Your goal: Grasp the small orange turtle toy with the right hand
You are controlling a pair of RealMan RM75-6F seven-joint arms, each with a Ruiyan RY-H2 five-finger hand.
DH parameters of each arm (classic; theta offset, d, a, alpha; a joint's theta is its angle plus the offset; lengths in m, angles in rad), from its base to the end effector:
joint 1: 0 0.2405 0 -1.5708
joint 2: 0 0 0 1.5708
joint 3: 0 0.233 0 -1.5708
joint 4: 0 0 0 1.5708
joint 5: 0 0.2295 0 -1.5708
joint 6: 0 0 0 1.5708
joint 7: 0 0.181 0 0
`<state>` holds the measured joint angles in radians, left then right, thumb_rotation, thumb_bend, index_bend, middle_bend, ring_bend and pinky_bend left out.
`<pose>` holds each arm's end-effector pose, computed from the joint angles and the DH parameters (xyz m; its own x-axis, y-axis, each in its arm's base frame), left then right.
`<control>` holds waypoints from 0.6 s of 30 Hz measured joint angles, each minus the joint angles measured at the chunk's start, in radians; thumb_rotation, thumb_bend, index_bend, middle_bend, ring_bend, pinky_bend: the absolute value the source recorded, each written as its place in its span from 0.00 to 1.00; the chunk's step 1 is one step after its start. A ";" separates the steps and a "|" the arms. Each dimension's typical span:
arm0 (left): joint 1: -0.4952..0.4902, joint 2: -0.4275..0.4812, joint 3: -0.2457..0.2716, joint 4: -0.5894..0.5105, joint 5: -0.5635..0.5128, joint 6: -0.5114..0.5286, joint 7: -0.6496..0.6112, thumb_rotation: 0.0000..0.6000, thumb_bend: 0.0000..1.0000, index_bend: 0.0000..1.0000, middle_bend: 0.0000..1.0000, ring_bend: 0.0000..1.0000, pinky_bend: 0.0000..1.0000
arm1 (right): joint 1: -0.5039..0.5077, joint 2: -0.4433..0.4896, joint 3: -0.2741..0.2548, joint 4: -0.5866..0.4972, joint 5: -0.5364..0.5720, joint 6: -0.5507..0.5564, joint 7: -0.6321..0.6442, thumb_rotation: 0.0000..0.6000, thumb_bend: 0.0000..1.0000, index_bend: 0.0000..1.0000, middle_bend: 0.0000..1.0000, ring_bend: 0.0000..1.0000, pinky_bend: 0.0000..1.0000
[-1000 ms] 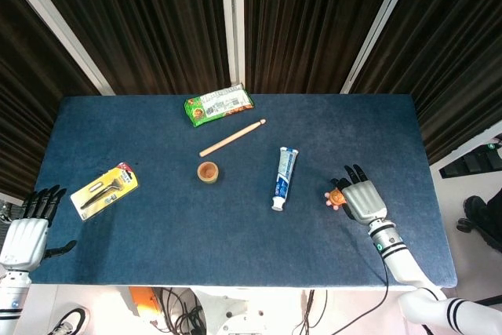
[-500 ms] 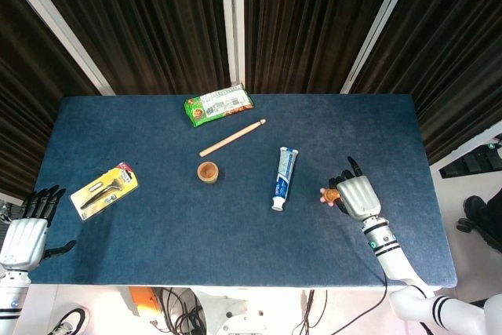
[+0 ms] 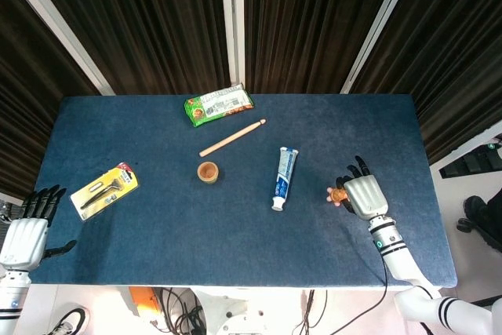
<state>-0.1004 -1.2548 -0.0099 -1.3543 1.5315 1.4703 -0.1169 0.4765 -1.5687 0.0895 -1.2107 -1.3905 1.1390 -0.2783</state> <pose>-0.3327 0.2168 0.1048 0.4047 0.0448 0.9134 0.9143 -0.0401 -0.4031 -0.2425 -0.3341 -0.0185 0.6124 -0.1077 0.7832 -0.7753 -0.2759 0.5682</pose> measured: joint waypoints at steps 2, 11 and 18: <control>-0.001 0.000 0.000 0.000 -0.002 -0.003 0.000 1.00 0.06 0.06 0.00 0.00 0.00 | -0.003 0.009 0.007 -0.014 0.003 0.005 0.014 1.00 0.02 0.00 0.00 0.00 0.00; 0.000 0.012 0.001 -0.027 0.005 0.005 0.013 1.00 0.06 0.06 0.00 0.00 0.00 | -0.057 0.140 0.018 -0.138 0.004 0.076 0.092 1.00 0.00 0.00 0.00 0.00 0.00; 0.006 0.038 -0.001 -0.055 0.007 0.020 0.027 1.00 0.06 0.06 0.00 0.00 0.00 | -0.214 0.287 -0.025 -0.224 0.004 0.236 0.111 1.00 0.00 0.00 0.00 0.00 0.00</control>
<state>-0.0941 -1.2163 -0.0110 -1.4095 1.5387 1.4906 -0.0896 0.2625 -1.2817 0.0640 -1.4348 -1.3867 1.3752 -0.1675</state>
